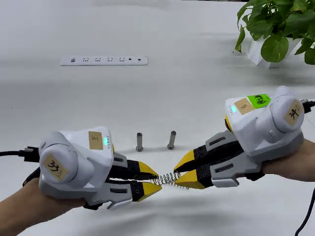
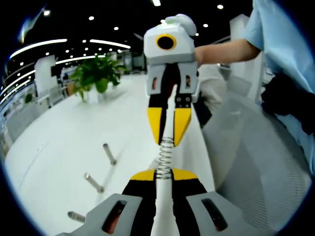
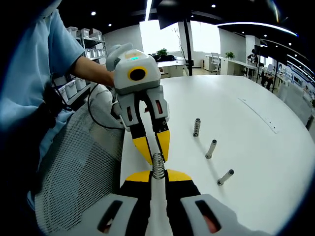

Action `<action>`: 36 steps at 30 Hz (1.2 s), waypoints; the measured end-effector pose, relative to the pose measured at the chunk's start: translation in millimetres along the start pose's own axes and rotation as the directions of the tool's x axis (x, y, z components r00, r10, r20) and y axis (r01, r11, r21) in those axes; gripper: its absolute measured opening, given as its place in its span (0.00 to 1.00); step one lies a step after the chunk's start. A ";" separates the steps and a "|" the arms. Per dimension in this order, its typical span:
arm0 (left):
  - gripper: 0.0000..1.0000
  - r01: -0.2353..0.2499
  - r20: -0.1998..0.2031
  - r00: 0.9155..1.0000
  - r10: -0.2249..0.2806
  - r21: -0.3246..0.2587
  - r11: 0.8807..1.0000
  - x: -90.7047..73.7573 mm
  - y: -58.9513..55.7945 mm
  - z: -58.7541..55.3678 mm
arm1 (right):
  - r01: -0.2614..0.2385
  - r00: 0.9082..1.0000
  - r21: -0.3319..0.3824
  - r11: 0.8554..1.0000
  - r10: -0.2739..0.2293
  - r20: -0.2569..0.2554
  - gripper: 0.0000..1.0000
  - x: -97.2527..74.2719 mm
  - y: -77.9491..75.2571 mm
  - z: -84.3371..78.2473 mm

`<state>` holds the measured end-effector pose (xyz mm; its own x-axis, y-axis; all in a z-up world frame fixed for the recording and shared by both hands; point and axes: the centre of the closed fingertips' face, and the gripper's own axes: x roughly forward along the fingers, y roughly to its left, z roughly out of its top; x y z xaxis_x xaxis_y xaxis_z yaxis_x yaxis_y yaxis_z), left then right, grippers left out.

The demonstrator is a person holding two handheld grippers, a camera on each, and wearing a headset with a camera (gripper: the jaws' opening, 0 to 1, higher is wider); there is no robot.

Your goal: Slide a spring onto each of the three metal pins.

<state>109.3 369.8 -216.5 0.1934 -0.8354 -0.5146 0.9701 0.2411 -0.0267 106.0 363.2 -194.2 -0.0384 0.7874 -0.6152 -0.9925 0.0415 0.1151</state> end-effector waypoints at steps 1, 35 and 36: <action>0.10 0.000 -0.003 1.000 0.000 0.000 1.000 0.5 0.1 -0.2 | 0.003 1.000 -0.011 1.000 -0.003 0.000 0.12 -0.5 -0.1 1.9; 0.09 -0.011 0.030 0.999 0.011 -0.017 1.000 4.2 -2.7 6.6 | -0.006 0.998 -0.103 0.995 0.000 -0.056 0.34 -0.1 2.4 25.1; 0.09 -0.011 0.031 0.999 0.011 -0.017 1.000 4.8 -3.0 7.2 | -0.010 0.997 -0.142 0.990 0.000 -0.072 0.32 -0.8 2.2 24.3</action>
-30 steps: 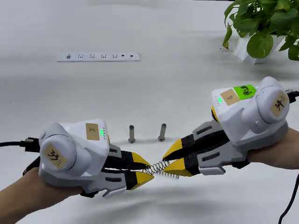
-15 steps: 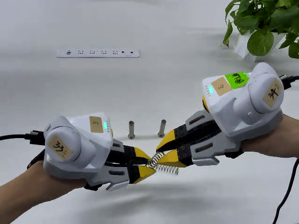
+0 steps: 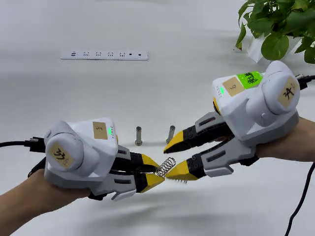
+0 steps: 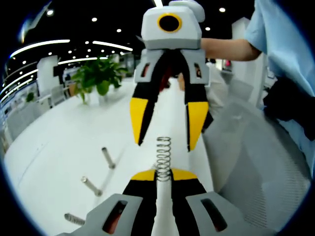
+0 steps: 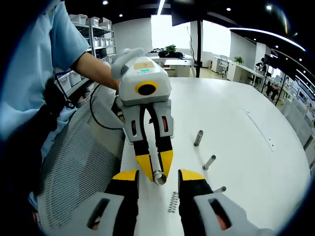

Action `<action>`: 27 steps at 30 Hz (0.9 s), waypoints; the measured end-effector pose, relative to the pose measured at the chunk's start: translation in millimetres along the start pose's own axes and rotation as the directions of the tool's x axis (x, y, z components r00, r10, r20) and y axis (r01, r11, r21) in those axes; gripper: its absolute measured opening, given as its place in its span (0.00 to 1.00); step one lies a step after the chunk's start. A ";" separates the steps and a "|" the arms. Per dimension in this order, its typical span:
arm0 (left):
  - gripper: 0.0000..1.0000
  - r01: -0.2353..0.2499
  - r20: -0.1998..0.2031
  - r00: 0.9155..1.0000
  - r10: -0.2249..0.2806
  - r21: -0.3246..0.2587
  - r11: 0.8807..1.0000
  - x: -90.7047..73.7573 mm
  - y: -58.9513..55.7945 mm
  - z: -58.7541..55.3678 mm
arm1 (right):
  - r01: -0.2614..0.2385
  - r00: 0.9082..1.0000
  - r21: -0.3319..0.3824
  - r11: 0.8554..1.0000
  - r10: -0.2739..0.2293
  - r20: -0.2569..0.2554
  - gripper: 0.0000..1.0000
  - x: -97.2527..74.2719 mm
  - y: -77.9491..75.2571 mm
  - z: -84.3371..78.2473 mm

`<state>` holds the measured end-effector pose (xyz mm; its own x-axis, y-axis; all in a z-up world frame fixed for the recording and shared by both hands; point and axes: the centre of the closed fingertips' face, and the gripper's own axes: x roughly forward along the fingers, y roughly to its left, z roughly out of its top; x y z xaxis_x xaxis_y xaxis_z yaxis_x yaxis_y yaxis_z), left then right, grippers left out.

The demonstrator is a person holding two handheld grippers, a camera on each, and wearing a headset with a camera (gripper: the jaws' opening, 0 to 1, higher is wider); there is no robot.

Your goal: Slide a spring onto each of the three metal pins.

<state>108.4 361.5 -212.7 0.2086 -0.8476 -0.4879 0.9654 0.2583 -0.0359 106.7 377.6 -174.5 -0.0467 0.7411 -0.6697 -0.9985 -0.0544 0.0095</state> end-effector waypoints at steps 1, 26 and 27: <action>0.09 0.000 -0.001 1.000 0.000 0.001 1.000 0.5 -0.1 0.2 | 0.001 1.000 -0.014 1.000 -0.001 -0.012 0.29 0.0 -0.2 -1.1; 0.09 0.015 0.022 1.000 -0.015 0.000 1.000 10.9 -2.6 10.6 | -0.096 0.981 -0.016 0.995 0.092 -0.169 0.18 7.8 1.9 -22.7; 0.09 0.015 0.022 1.000 -0.015 -0.001 1.000 10.9 -2.8 10.6 | -0.097 0.981 -0.017 0.995 0.093 -0.170 0.18 7.8 2.0 -22.9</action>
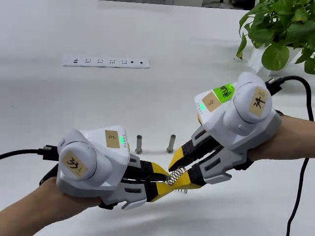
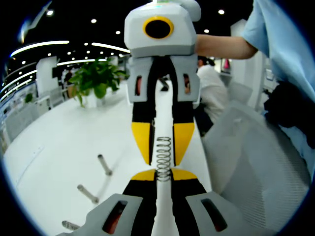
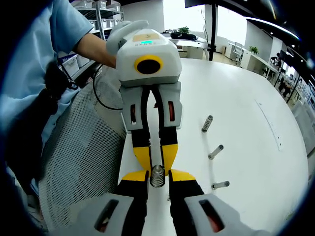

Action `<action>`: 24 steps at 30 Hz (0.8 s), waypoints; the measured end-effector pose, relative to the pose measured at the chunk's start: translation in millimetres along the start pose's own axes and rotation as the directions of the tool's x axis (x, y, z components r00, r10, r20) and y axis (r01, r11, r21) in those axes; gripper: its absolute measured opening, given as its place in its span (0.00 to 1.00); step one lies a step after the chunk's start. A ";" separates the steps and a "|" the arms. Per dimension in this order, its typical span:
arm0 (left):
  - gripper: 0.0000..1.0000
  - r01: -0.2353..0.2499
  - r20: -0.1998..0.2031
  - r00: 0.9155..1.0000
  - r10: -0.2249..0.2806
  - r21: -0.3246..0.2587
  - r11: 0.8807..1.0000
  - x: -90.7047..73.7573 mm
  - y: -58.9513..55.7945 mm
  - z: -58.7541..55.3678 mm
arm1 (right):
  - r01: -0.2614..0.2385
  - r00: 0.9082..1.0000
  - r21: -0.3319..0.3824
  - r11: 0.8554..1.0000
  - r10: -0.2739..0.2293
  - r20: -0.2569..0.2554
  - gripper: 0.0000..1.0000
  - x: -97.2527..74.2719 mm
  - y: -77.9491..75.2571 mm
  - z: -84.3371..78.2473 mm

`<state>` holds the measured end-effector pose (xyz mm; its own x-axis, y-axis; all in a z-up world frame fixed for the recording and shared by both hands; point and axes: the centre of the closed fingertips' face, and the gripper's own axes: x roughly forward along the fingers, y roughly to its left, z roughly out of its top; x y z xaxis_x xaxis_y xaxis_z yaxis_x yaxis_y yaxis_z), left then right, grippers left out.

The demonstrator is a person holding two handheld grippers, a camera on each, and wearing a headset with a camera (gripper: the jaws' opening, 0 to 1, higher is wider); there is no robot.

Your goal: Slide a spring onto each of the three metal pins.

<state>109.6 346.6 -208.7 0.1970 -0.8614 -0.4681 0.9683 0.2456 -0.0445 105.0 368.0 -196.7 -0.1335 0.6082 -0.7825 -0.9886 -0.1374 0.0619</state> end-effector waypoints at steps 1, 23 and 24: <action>0.09 0.001 0.001 1.000 -0.001 -0.002 1.000 0.0 -0.4 -0.1 | 0.000 1.000 0.000 1.000 0.000 -0.001 0.17 0.0 0.1 -0.1; 0.09 0.006 0.007 1.000 -0.006 -0.009 1.000 4.5 -3.1 2.4 | -0.022 1.000 0.015 1.000 0.022 -0.015 0.12 -1.3 3.4 -4.0; 0.09 0.009 0.007 1.000 -0.009 -0.011 1.000 4.7 -3.7 2.4 | -0.022 1.000 0.014 1.000 0.022 -0.015 0.12 -1.3 3.5 -3.9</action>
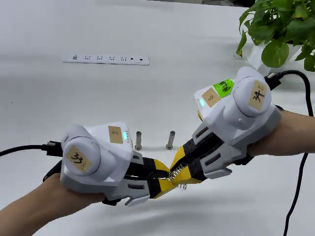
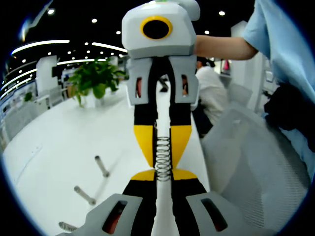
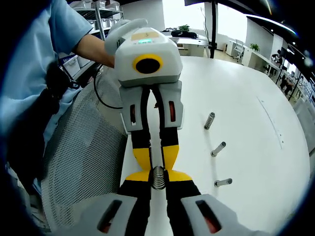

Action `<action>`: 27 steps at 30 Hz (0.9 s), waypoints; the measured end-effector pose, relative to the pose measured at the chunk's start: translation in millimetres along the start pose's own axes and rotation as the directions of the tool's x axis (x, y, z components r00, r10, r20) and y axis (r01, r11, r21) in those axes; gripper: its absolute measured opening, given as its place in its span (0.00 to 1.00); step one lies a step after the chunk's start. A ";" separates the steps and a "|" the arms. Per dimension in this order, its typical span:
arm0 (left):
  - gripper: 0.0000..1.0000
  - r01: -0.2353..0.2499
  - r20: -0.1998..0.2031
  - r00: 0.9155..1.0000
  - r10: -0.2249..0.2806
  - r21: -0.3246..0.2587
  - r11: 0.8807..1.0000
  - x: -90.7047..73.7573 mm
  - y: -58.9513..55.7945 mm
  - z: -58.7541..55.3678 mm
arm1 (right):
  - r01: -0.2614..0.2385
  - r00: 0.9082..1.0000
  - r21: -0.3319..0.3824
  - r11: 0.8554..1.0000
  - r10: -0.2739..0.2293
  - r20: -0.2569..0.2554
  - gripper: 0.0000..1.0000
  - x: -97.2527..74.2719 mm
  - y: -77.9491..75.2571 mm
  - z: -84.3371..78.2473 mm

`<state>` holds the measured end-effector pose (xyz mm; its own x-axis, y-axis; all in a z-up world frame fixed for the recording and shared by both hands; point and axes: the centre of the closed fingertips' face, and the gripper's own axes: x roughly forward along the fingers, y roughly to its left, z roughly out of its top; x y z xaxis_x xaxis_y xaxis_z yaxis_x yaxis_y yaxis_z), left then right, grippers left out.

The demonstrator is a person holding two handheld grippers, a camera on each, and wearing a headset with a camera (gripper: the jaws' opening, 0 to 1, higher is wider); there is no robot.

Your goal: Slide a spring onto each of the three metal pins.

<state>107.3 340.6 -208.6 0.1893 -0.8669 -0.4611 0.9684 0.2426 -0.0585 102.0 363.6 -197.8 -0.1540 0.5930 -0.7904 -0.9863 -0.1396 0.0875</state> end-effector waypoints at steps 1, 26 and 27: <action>0.09 0.000 0.000 1.000 0.000 -0.001 1.000 0.1 0.0 0.1 | -0.002 1.000 -0.001 1.000 0.002 -0.001 0.12 0.0 0.5 0.0; 0.09 0.059 -0.033 0.998 -0.059 -0.003 0.998 1.6 -12.9 -6.3 | -0.063 0.997 -0.112 0.992 0.058 -0.053 0.12 5.7 13.0 -3.4; 0.09 0.057 -0.033 0.998 -0.057 0.010 0.998 2.1 -14.2 -6.7 | -0.067 0.997 -0.105 0.992 0.062 -0.054 0.12 6.0 13.5 -3.6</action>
<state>92.9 338.3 -214.7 0.1283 -0.8645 -0.4860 0.9792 0.1881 -0.0762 88.0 362.5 -203.6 -0.2112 0.5395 -0.8150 -0.9622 -0.2614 0.0763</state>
